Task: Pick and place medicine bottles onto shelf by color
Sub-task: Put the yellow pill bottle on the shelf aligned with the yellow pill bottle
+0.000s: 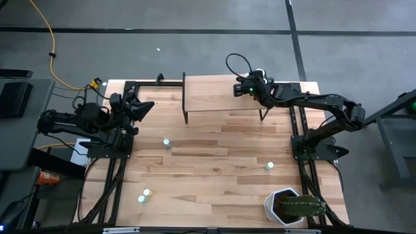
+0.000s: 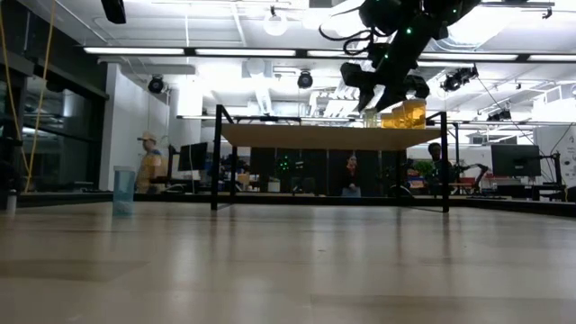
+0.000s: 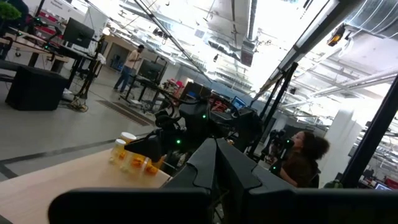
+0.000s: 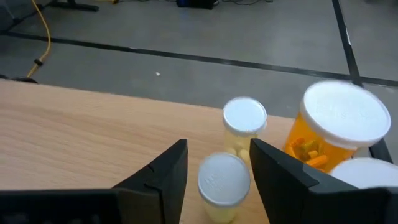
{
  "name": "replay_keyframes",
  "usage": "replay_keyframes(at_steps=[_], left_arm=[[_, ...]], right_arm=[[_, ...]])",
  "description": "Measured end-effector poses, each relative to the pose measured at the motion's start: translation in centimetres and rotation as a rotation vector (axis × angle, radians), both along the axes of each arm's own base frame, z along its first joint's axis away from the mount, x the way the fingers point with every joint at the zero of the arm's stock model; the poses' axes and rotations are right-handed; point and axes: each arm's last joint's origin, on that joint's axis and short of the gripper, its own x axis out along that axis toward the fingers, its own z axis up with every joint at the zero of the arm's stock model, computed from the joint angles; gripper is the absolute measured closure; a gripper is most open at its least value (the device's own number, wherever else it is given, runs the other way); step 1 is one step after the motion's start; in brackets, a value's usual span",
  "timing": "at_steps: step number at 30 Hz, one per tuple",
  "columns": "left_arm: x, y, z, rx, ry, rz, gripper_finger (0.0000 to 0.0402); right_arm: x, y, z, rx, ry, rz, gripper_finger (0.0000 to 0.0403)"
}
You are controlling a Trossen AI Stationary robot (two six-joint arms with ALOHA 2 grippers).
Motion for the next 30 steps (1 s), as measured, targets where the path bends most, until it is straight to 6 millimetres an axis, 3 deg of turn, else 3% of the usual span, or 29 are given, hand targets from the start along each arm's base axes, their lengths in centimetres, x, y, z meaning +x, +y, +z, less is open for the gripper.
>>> replay_keyframes(at_steps=[9,17,20,23,26,30], left_arm=[[0.0,-0.1,0.0,0.009,0.000,-0.031,0.0401],[0.0,-0.1,0.0,0.009,0.000,-0.032,0.0401],[0.0,-0.1,0.0,0.009,0.000,-0.032,0.0401],[0.0,-0.1,0.0,0.009,0.000,-0.032,0.0401],[0.0,-0.1,0.0,0.009,-0.001,-0.032,0.0401],[0.0,-0.1,0.0,0.010,0.001,-0.032,0.0401]], right_arm=[[0.5,-0.2,1.9,-0.034,-0.021,0.034,0.0237],[1.3,-0.1,4.8,-0.032,-0.074,0.207,0.0237],[1.7,0.2,5.6,0.008,-0.119,0.375,0.0237],[2.3,1.2,6.1,0.062,-0.182,0.677,0.0237],[2.5,3.3,6.3,0.098,-0.249,0.962,0.0237],[1.7,6.9,5.7,0.108,-0.268,1.114,0.0237]])
